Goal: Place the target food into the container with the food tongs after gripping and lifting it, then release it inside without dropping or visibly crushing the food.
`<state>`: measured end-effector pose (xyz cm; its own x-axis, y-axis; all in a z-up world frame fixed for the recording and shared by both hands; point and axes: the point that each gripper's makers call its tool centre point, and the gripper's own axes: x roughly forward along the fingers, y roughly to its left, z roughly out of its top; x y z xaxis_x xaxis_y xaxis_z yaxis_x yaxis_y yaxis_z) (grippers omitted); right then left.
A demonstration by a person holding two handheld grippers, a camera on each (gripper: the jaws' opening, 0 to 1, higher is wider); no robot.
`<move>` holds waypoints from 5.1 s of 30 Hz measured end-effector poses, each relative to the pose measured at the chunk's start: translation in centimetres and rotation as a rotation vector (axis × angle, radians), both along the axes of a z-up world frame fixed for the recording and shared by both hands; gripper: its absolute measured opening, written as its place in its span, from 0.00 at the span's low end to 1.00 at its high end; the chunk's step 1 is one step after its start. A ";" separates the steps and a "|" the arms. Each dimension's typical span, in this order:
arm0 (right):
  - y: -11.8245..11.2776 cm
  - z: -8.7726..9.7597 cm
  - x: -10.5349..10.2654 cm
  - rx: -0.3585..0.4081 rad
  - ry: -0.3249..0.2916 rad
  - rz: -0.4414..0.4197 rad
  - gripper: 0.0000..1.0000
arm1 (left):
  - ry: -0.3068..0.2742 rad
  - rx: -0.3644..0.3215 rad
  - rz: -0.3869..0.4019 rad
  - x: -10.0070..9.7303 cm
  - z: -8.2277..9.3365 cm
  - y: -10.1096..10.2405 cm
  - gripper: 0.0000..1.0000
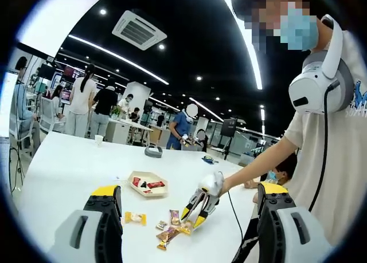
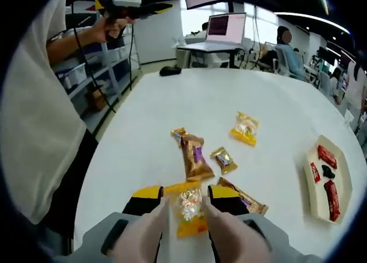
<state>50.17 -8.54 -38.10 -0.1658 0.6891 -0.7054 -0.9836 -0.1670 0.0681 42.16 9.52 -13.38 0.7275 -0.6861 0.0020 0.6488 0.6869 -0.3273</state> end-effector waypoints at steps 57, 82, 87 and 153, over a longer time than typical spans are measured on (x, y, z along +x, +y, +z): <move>0.9 -2.2 1.6 -0.149 -0.083 -0.064 0.21 | -0.029 -0.102 -0.003 2.8 0.5 -0.3 0.95; 0.9 -2.2 1.9 -0.131 -0.072 -0.148 0.22 | -0.068 0.020 -0.010 1.1 2.3 -0.2 0.99; 1.0 -2.2 1.9 -0.135 -0.083 -0.153 0.23 | -0.080 0.023 0.009 0.6 2.3 -0.1 0.99; -3.1 11.6 12.4 0.114 -0.214 -0.547 0.22 | -0.152 -0.072 0.020 -5.3 4.5 -0.1 0.97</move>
